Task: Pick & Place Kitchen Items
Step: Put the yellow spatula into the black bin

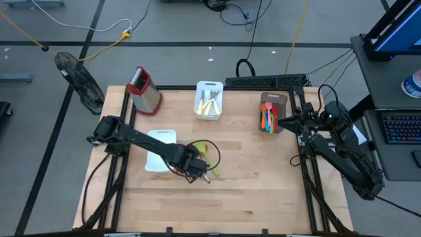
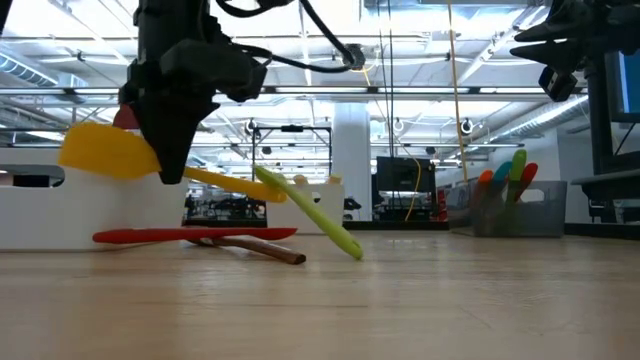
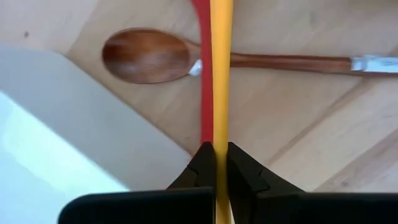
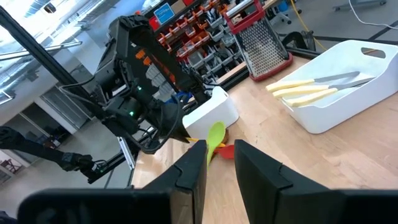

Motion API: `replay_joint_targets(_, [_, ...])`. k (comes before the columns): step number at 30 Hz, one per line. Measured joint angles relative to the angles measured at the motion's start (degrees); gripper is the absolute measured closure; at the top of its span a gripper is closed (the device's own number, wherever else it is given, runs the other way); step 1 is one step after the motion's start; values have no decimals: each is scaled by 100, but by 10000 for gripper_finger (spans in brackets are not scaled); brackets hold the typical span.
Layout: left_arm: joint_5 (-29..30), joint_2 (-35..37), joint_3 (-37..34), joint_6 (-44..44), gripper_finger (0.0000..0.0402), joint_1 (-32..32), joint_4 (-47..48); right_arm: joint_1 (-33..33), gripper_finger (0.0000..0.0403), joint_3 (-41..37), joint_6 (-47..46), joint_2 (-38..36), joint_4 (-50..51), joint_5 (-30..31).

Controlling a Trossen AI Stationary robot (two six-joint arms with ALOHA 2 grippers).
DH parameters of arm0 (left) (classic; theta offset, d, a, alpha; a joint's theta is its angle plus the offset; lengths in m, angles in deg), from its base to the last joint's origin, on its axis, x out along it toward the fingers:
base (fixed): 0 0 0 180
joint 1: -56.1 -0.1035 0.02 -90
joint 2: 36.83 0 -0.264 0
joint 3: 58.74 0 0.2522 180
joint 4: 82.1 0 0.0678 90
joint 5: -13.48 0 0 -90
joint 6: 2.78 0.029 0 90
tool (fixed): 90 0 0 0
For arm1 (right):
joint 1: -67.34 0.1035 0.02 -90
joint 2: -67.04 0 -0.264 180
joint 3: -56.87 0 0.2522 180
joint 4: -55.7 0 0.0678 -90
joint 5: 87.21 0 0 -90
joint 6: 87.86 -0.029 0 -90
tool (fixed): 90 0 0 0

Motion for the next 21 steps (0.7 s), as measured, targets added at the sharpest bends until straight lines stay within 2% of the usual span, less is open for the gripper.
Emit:
replay_joint_targets(9, [-304,0,0,111,396,-137,764,2,330,0,2,0,0,-2])
replay_joint_targets(18, [-878,140,-4,145,396,-266,682,0,330,0,4,2,0,-4])
replay_joint_targets(21, [-1252,207,1,45,396,-321,677,0,330,0,15,0,2,-6])
